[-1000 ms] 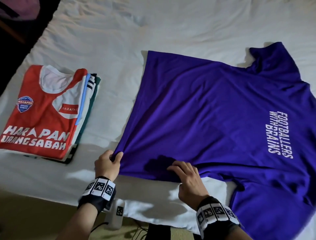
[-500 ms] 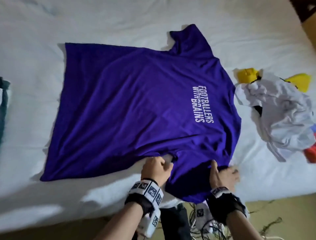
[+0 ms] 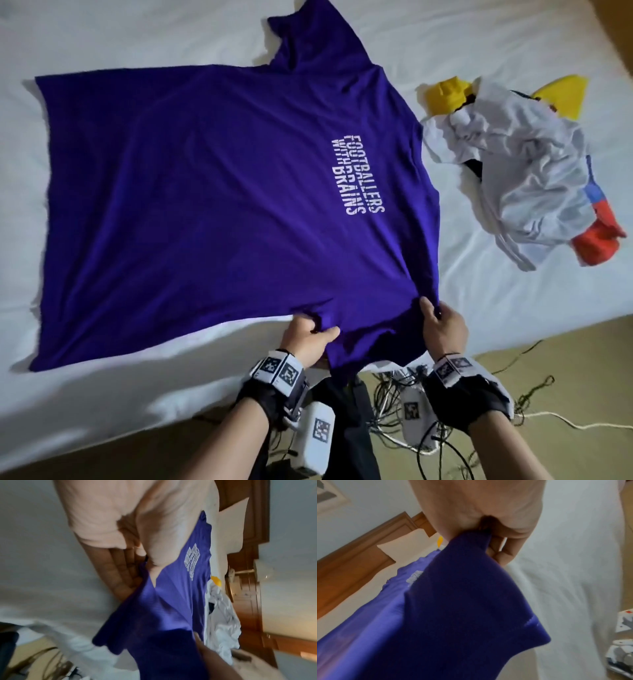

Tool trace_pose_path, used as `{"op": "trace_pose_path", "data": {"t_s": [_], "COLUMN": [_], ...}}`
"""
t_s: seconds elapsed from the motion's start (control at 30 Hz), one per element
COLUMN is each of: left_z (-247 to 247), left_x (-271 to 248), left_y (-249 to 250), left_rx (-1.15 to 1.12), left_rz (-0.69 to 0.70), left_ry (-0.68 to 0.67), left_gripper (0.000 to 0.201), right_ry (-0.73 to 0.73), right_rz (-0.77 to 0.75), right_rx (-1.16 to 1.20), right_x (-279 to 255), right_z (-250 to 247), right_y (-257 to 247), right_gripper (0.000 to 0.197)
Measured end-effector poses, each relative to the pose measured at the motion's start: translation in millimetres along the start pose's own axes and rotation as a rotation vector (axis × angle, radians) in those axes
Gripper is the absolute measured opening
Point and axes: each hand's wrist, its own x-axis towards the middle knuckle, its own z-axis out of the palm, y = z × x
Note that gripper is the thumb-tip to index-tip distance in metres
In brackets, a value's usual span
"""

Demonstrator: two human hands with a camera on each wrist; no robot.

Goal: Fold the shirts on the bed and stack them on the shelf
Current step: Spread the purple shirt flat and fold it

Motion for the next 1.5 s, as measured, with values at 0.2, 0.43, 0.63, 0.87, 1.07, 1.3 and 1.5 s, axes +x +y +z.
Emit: {"op": "trace_pose_path", "data": {"t_s": [0.2, 0.43, 0.63, 0.87, 1.07, 1.3, 1.5], "left_z": [11, -29, -48, -50, -62, -114, -149], "left_x": [-6, -9, 51, 90, 123, 214, 251], "left_y": [-2, 58, 92, 71, 108, 192, 220], "left_rx": [0.007, 0.576, 0.562, 0.580, 0.682, 0.845, 0.828], "left_rz": [-0.088, -0.079, 0.339, 0.231, 0.348, 0.497, 0.420], "left_ry": [-0.055, 0.225, 0.701, 0.697, 0.711, 0.708, 0.798], "left_gripper": [0.058, 0.061, 0.063, 0.083, 0.080, 0.078, 0.078], "right_ry": [-0.209, -0.135, 0.010, 0.093, 0.098, -0.148, 0.079], "right_rz": [0.001, 0.089, 0.038, 0.079, -0.709, -0.988, -0.614], "right_rx": [-0.089, -0.147, 0.008, -0.001, -0.190, -0.615, -0.413], "right_x": [-4, 18, 105, 166, 141, 216, 257], "right_z": [0, -12, 6, -4, 65, 123, 111], "right_y": [5, -28, -86, -118, -192, -250, -291], "right_gripper": [0.036, 0.042, 0.063, 0.029, 0.058, 0.070, 0.070]}}
